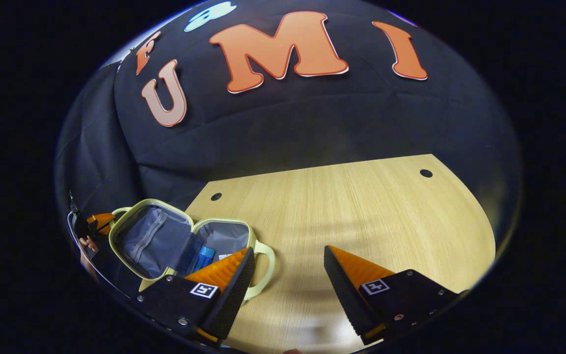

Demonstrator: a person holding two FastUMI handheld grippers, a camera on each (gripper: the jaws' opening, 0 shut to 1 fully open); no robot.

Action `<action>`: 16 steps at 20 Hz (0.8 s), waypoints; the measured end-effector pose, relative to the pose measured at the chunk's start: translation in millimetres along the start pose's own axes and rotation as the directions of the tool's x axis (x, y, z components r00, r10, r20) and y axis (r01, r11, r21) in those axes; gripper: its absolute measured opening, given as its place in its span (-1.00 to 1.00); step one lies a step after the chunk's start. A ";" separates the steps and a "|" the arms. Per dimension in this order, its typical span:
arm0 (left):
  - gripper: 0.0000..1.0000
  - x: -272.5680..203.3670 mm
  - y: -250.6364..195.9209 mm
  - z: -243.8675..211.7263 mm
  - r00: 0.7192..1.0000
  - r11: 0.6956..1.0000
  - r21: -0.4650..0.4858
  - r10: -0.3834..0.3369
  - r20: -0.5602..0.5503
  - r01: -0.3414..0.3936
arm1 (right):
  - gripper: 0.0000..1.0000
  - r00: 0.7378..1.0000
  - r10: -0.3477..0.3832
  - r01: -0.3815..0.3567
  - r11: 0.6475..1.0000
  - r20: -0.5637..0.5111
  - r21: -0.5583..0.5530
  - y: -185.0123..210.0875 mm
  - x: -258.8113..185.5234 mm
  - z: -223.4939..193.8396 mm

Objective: First open the suitcase, pack the skin care products into it, and then close the suitcase.

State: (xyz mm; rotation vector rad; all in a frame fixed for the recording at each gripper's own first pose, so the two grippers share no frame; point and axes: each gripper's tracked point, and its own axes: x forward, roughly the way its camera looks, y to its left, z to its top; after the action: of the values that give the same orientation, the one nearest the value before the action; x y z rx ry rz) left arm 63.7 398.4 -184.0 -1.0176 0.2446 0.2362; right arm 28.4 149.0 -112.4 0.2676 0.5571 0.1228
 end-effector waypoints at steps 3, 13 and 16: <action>-0.94 -2.4 -40.3 -2.7 0.998 0.997 0.052 -0.059 -0.013 0.060 | 0.81 0.999 -0.037 0.037 0.999 0.027 0.005 -19.0 -13.4 3.6; -0.94 -19.6 -176.1 -68.6 0.972 0.942 0.247 -0.203 -0.121 0.228 | 0.80 0.982 -0.080 0.075 0.997 0.174 0.034 -62.9 -48.6 40.8; -0.94 -26.7 -201.5 -95.6 0.972 0.923 0.310 -0.194 -0.135 0.227 | 0.80 0.976 -0.058 0.057 0.998 0.211 0.012 -73.6 -55.9 53.0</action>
State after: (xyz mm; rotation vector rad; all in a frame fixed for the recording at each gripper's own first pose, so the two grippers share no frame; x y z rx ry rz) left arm 91.5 212.4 -61.1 -0.7217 0.2551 -0.0535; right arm 12.9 56.5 -61.8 0.2659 0.3531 0.0359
